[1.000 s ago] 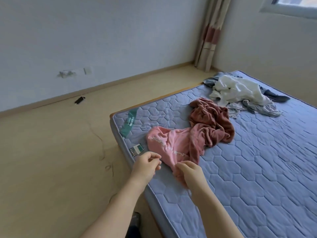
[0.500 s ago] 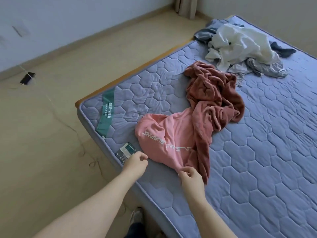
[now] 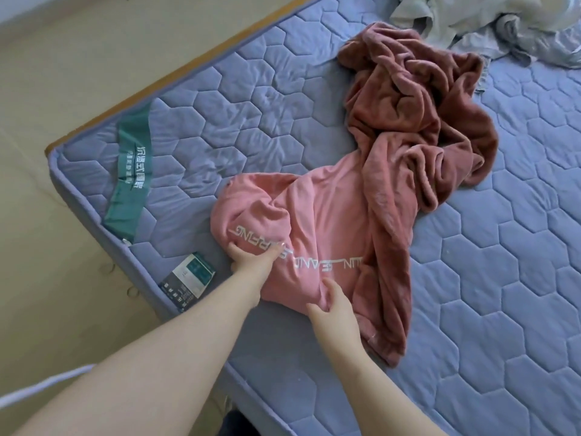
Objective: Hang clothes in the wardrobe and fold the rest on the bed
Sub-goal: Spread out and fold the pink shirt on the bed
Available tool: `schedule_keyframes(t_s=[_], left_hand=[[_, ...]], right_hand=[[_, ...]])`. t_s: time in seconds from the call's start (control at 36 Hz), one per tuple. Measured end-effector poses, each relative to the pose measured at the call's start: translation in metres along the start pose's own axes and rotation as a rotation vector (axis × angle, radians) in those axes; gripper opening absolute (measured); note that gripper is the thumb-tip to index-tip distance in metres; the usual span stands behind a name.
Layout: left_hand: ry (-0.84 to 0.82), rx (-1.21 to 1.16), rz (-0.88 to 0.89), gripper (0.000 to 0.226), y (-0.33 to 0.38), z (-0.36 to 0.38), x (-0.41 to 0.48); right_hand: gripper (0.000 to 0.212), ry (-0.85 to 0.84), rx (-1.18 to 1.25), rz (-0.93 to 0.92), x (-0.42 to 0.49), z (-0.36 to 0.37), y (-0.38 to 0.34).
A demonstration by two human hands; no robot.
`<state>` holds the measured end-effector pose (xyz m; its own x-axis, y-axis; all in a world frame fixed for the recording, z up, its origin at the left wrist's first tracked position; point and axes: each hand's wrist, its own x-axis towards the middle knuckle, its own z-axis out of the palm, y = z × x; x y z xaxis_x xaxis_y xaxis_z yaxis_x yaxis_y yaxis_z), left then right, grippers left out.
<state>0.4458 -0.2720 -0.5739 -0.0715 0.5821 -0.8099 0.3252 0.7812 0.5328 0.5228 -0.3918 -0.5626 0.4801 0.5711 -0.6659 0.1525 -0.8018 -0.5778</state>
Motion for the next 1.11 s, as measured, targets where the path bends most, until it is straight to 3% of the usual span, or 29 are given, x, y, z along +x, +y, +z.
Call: schedule_keyframes(t_s=[0.08, 0.22, 0.31, 0.39, 0.53, 0.64, 0.75, 0.83, 0.94, 1.06, 1.11], left_hand=[[0.063, -0.032, -0.036, 0.099, -0.005, 0.007, 0.011], [0.063, -0.001, 0.018, 0.071, -0.012, 0.004, 0.011], [-0.035, -0.053, -0.042, 0.057, -0.002, 0.003, -0.007], [-0.233, -0.068, -0.135, 0.045, 0.019, 0.002, -0.036], [-0.446, -0.043, -0.108, 0.013, 0.057, -0.011, -0.094], [-0.467, -0.161, -0.025, 0.019, 0.083, -0.032, -0.129], [-0.413, -0.304, 0.141, 0.025, 0.101, -0.053, -0.166], [-0.41, -0.363, 0.344, 0.012, 0.102, -0.064, -0.197], [-0.5, -0.256, 0.53, 0.017, 0.092, -0.071, -0.238], [-0.436, -0.093, 0.607, 0.054, 0.07, -0.068, -0.264], [-0.508, -0.138, 0.542, 0.05, 0.058, -0.068, -0.273]], right_hand=[[0.061, -0.042, -0.032, -0.012, 0.007, -0.001, 0.012], [0.065, -0.069, -0.047, -0.03, 0.006, 0.003, 0.024], [0.071, -0.056, -0.004, -0.039, -0.004, -0.002, 0.024], [0.072, -0.003, 0.07, -0.055, -0.014, -0.015, 0.019], [0.044, 0.127, 0.113, -0.113, -0.038, -0.05, -0.02], [0.033, 0.172, 0.236, -0.165, -0.062, -0.072, -0.051], [0.016, 0.031, 0.561, -0.221, -0.106, -0.1, -0.092], [0.017, -0.009, 0.744, -0.231, -0.131, -0.126, -0.108], [0.021, -0.06, 0.855, -0.214, -0.156, -0.148, -0.107], [0.031, -0.242, 1.084, -0.183, -0.183, -0.165, -0.104], [0.036, -0.333, 1.168, -0.227, -0.193, -0.172, -0.104]])
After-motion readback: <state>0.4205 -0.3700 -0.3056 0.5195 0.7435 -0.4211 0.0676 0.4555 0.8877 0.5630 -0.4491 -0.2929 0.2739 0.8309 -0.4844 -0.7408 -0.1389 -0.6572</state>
